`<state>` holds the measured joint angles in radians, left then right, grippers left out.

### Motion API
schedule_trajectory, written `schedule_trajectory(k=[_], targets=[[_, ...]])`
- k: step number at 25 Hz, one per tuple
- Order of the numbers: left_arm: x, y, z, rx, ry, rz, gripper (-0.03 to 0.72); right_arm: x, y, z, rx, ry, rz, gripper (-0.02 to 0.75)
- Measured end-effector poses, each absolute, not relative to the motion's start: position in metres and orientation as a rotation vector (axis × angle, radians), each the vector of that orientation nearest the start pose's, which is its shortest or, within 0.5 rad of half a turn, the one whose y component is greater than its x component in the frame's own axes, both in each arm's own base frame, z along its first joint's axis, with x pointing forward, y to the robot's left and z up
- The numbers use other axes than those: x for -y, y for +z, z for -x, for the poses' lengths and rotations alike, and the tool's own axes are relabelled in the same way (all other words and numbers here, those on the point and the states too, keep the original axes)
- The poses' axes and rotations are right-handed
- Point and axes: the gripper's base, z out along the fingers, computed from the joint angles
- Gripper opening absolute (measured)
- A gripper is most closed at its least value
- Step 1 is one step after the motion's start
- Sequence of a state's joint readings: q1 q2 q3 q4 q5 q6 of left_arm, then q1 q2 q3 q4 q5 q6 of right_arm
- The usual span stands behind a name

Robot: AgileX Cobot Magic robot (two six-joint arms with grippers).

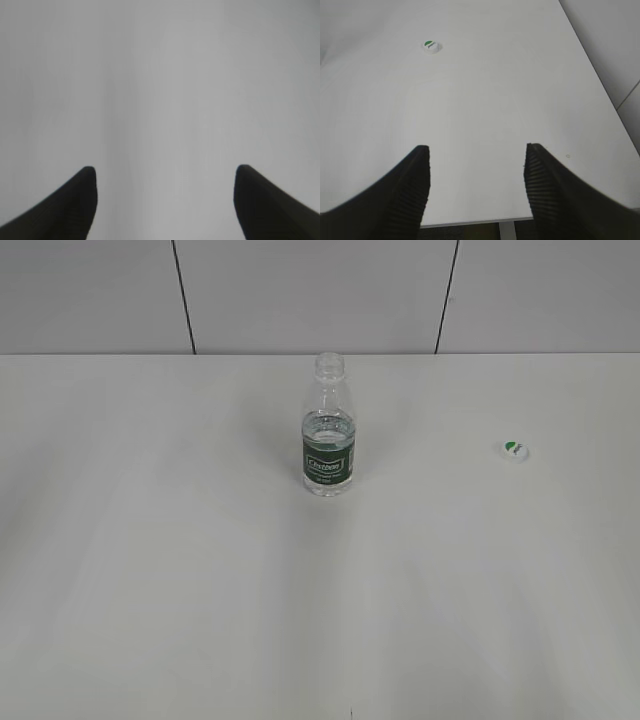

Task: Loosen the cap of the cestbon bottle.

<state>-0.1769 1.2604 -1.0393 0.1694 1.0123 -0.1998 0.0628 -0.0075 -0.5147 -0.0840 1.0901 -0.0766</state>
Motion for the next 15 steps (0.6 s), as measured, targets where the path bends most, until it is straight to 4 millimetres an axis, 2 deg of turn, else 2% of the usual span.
schedule_trajectory(k=[6, 9, 15], targets=[[0.017, 0.302, -0.161, -2.629, 0.072, -0.034, 0.511, 0.007, 0.279, 0.009, -2.046, -0.109, 0.136, 0.456], [0.013, 0.304, -0.120, -2.527, -0.002, -0.011, 0.501, 0.007, 0.279, 0.009, -2.046, -0.109, 0.136, 0.456], [0.012, 0.293, -0.075, -2.394, -0.120, -0.044, 0.450, 0.007, 0.279, 0.009, -2.046, -0.109, 0.136, 0.456]])
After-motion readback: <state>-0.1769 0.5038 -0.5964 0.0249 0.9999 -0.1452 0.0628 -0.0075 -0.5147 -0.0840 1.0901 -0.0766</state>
